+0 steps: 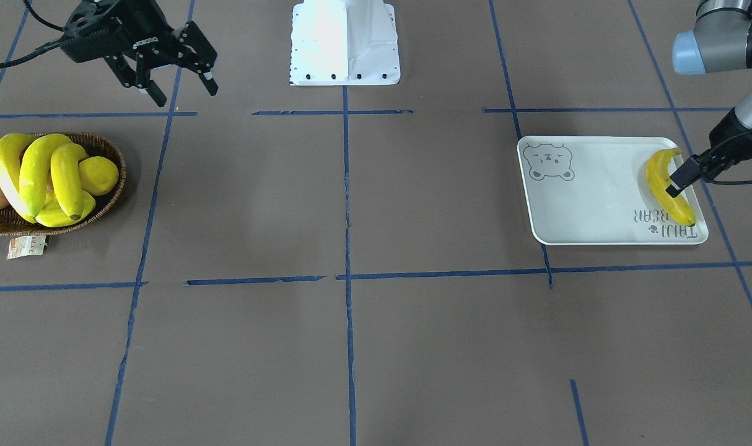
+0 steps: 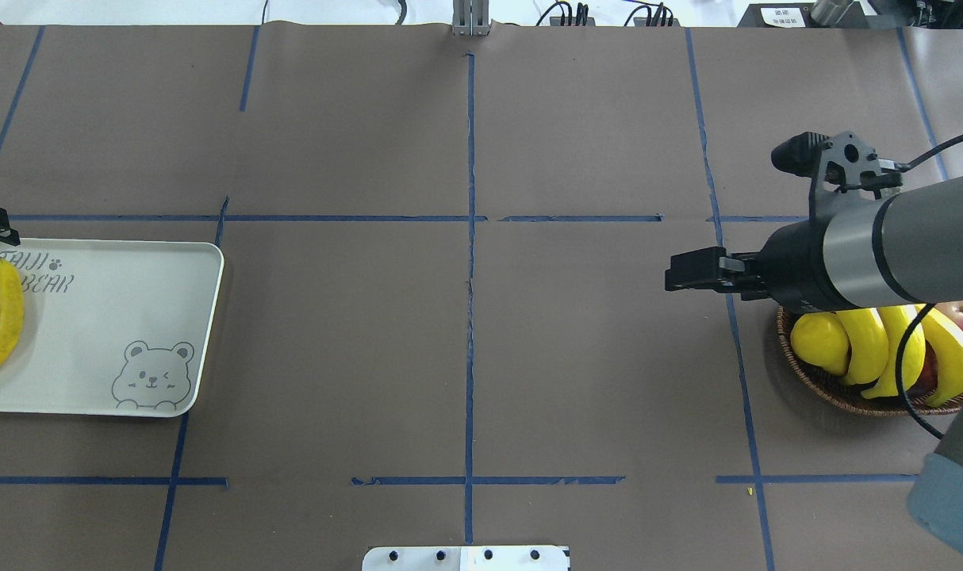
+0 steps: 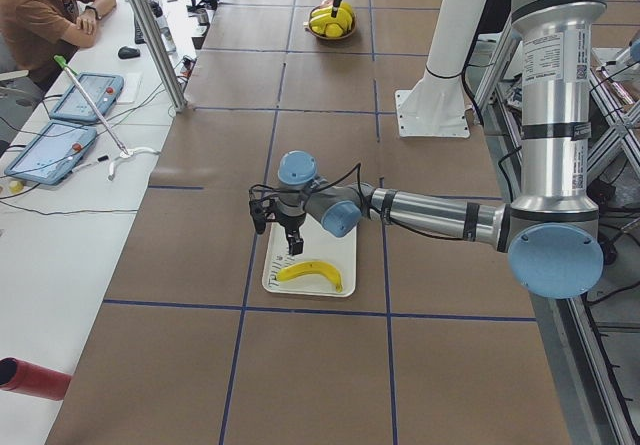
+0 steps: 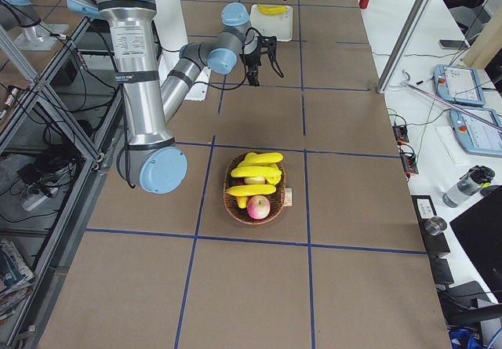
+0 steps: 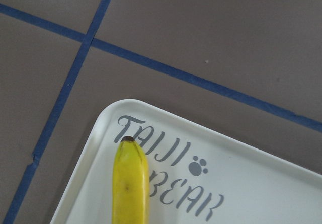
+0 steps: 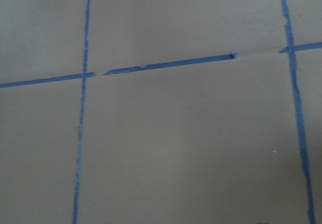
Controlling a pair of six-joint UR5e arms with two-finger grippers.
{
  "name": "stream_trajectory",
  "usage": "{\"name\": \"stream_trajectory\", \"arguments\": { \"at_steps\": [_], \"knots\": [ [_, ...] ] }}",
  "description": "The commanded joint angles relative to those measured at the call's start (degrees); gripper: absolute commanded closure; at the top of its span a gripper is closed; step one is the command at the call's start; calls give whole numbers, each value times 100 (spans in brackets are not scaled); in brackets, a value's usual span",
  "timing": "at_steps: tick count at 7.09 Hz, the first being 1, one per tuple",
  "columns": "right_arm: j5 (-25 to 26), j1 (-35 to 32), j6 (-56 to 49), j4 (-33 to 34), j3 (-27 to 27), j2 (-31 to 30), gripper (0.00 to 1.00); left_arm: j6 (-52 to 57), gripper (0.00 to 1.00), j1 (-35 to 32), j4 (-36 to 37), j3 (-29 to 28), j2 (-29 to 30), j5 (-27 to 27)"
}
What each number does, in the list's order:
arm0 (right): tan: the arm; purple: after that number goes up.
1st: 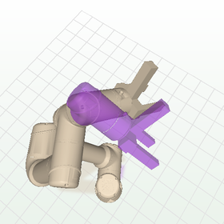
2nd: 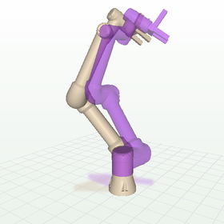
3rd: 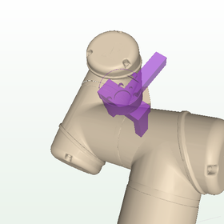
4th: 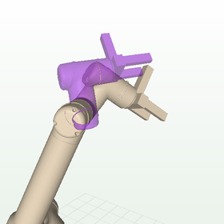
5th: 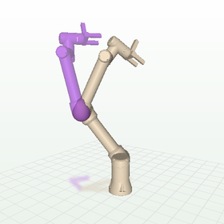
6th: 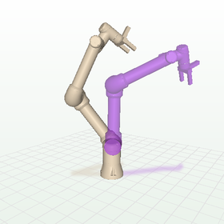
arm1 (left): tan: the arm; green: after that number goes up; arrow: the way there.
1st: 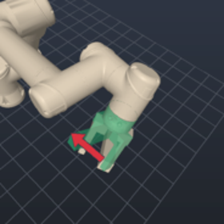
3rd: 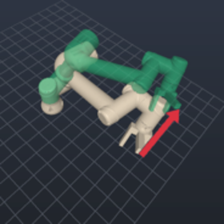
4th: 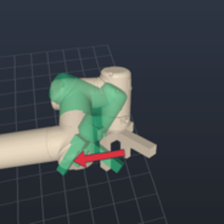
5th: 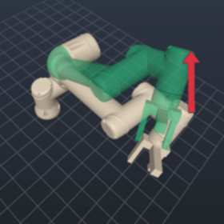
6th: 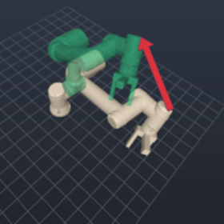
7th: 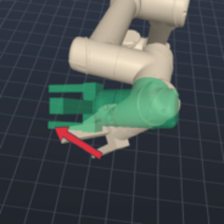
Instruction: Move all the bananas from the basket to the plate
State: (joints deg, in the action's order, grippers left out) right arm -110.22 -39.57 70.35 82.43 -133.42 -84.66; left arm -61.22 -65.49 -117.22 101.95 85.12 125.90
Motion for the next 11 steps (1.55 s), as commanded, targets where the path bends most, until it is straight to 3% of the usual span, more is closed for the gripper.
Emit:
{"name": "stream_trajectory", "arguments": {
  "at_steps": [1, 3, 5, 7, 11],
  "knots": [
    [26, -121, -241, -17, -26, -821, 0, -100, 0, -17, 313, 439, 83, 75],
    [123, -130, -293, -51, 288, -842, 1, -362, 0, 88, 313, 527, 240, 84],
    [97, -296, -1230, -52, 527, -955, 1, -1074, 0, 579, 313, 536, 583, 32],
    [62, -568, -1978, -52, 641, -1315, 1, -1208, 0, 625, 313, 554, 654, 32],
    [-192, -578, -2315, -490, 1563, -1264, 2, -1217, 0, 634, 322, 650, 646, 40]
  ]
}}
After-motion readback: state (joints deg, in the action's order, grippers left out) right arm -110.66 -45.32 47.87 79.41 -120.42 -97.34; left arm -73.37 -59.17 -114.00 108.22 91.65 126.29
